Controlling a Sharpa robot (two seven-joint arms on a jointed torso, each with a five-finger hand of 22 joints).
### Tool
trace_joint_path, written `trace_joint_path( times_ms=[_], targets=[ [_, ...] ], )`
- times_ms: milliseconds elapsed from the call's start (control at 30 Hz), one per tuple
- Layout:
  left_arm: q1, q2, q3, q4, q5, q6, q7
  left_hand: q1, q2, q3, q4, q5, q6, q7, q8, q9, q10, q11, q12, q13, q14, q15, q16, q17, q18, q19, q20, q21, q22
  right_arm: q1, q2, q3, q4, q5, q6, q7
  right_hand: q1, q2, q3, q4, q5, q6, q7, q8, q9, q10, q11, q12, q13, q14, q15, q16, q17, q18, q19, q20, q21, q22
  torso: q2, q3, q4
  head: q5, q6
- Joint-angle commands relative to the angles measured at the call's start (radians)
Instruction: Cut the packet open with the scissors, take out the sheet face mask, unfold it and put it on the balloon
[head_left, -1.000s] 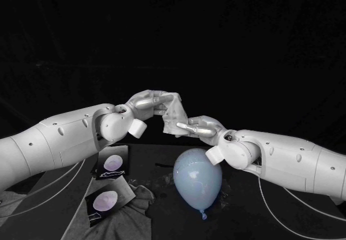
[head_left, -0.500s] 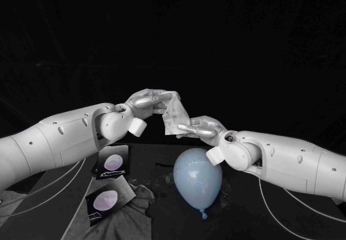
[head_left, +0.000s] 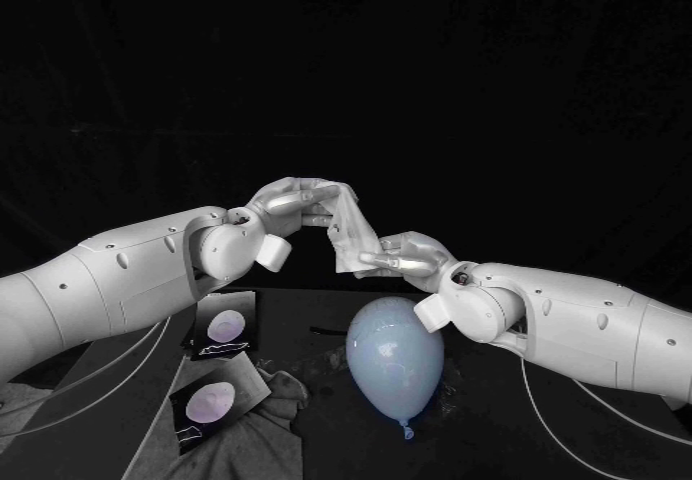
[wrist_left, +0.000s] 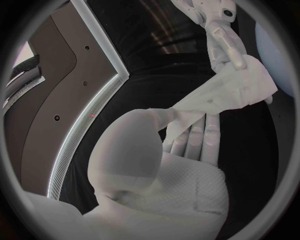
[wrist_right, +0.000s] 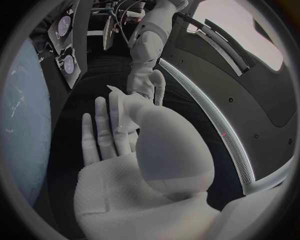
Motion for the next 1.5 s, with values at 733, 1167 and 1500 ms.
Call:
trace_joint_path(
  times_ms=[733, 1167, 1500],
  targets=[
    [0.003, 0.008, 0.003, -0.021, 0.029, -0.038, 0.041, 0.000, 0.008, 0.004, 0.000, 0.003, -0.001, 0.026, 0.007, 0.117, 0.000, 0.002, 0.004, 0.001, -0.007, -0.001, -0.003, -0.001, 0.016, 0.007, -0.002, 0.000, -0.001, -0.001, -0.009, 0.000, 0.006, -0.107, -0.002, -0.066, -0.031, -0.020, 0.132, -0.203, 0.002, -0.104, 0.058, -0.050, -0.027, -0.059, 0.045, -0.010, 0.012, -0.036, 0.023, -0.020, -0.003, 0.007, 0.029, 0.004, 0.019, -0.007, 0.000, -0.0003, -0.0001, 0.003, 0.001],
    [0.002, 0.010, 0.004, -0.027, 0.031, -0.040, 0.050, 0.000, 0.008, 0.006, -0.001, 0.003, -0.002, 0.026, 0.009, 0.118, 0.000, 0.002, 0.003, 0.001, -0.007, -0.002, -0.003, -0.001, 0.016, 0.008, -0.002, -0.001, -0.001, 0.000, -0.020, 0.000, 0.010, -0.125, 0.039, -0.101, -0.221, -0.120, -0.032, -0.104, 0.005, -0.136, 0.070, -0.088, -0.053, -0.103, 0.061, -0.011, 0.014, -0.115, 0.039, -0.034, 0.005, 0.002, 0.032, 0.006, 0.017, -0.019, 0.000, -0.0005, -0.0007, 0.000, 0.002],
    [0.003, 0.010, 0.009, -0.024, 0.033, -0.033, 0.048, 0.000, 0.008, 0.007, -0.003, 0.003, -0.003, 0.026, 0.010, 0.119, 0.000, 0.002, 0.003, 0.001, -0.007, -0.002, -0.003, -0.001, 0.016, 0.009, -0.003, -0.001, -0.001, 0.000, -0.021, 0.000, -0.005, -0.149, 0.022, -0.106, -0.219, -0.120, -0.120, -0.063, 0.004, -0.183, 0.090, -0.110, -0.064, -0.174, 0.084, 0.008, 0.016, -0.192, 0.060, -0.044, 0.016, -0.016, 0.034, 0.006, 0.016, -0.030, 0.000, 0.0002, 0.0018, 0.002, 0.005]
  ],
)
